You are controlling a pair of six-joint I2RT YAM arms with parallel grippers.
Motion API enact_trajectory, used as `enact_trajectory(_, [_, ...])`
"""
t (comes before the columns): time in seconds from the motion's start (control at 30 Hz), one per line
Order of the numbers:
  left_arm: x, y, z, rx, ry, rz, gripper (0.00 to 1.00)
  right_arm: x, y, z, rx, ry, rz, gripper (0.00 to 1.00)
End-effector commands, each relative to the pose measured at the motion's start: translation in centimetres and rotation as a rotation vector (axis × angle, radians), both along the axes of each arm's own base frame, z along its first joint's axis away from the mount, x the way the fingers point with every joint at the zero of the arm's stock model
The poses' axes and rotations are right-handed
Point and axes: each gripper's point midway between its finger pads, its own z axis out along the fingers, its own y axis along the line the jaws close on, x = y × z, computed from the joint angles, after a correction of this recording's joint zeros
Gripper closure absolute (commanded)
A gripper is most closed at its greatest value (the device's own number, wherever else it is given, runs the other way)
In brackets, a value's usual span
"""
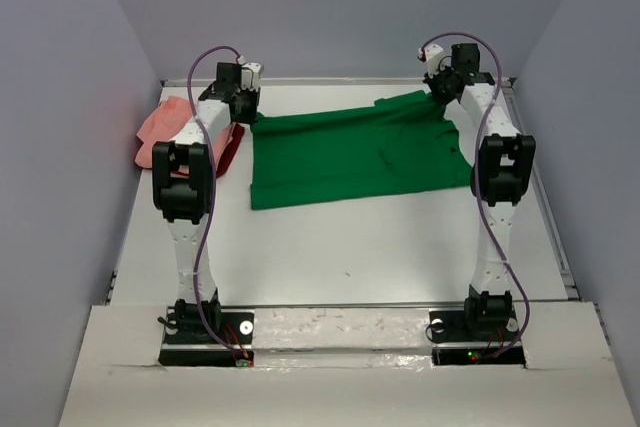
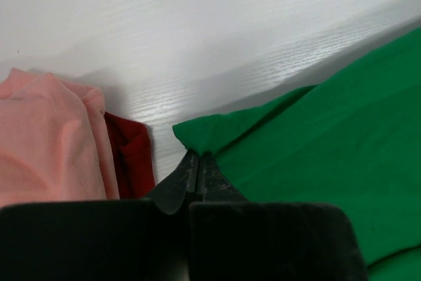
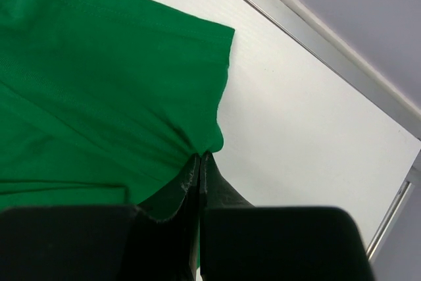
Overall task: Fold and stack the t-shirts
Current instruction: Fold the tshirt
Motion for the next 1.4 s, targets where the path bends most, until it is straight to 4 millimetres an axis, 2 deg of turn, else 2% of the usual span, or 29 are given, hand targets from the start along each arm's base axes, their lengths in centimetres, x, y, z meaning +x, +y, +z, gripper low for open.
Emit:
enact_trajectory(0.0, [0.0, 0.1, 4.0, -0.009, -0.088, -0.023, 1.0, -0.3, -0.4, 5.1, -0.022, -0.091, 0.001, 1.0])
enact_trajectory(0.17, [-0.4, -0.2, 3.4, -0.02, -0.067, -0.037, 1.0, -1.1, -0.5, 4.4, -0.033, -0.068, 0.007, 1.0])
enact_trajectory(0.4, [-0.5, -0.3, 3.5, -0.024, -0.063, -0.048, 1.0, -2.1, -0.7, 3.8, -0.048, -0.043, 0.013, 1.0])
enact_trajectory(1.03, [-2.4, -0.6, 1.4, -0.008, -0.001, -0.098, 1.0, -5.0, -0.8, 1.8, -0.067, 0.032, 0.023, 1.0])
enact_trajectory(1.37, [-3.1, -0.6, 1.1, 0.004, 0.006, -0.11, 1.0, -6.4, -1.2, 0.3, -0.098, 0.076, 0.033, 1.0])
